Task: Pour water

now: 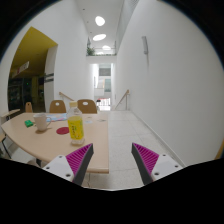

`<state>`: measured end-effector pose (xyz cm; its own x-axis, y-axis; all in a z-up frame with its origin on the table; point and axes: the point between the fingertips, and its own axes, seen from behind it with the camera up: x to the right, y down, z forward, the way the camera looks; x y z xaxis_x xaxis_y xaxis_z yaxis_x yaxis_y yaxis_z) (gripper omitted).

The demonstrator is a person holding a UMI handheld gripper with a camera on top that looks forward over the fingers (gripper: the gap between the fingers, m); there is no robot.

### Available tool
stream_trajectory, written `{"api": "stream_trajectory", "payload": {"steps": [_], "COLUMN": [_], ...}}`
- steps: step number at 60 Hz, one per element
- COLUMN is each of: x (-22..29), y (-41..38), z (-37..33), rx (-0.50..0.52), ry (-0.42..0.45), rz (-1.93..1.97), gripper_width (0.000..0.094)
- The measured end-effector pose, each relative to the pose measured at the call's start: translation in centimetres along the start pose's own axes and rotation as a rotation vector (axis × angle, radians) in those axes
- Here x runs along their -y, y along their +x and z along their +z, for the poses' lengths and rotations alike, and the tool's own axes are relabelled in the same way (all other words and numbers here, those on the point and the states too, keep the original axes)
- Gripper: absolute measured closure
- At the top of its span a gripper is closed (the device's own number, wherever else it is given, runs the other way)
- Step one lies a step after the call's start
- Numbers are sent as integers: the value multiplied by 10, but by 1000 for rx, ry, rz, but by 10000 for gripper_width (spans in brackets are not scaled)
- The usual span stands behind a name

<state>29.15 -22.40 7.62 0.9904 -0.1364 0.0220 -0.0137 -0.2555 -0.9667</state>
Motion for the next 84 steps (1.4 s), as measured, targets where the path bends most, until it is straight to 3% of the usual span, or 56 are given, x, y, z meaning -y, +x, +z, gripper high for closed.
{"api": "stream_trajectory", "payload": {"steps": [18,31,42,46,49,53,60,73,84], "x": [22,45,52,55,57,55,52,58,134], "y": [-86,-157,-151,-156,-161,-160,-161,-163,-213], "z": [42,120,176,182,185,181,182,187,197], "rx": [168,214,164,183,197,181,145,98,-10], "ry": [37,64,65,70,69,76,104,82,170], "rz": [52,5,29,50,60,37,-5,-44,-554], "gripper_width": [93,101,95,169,413,440,591,627,628]}}
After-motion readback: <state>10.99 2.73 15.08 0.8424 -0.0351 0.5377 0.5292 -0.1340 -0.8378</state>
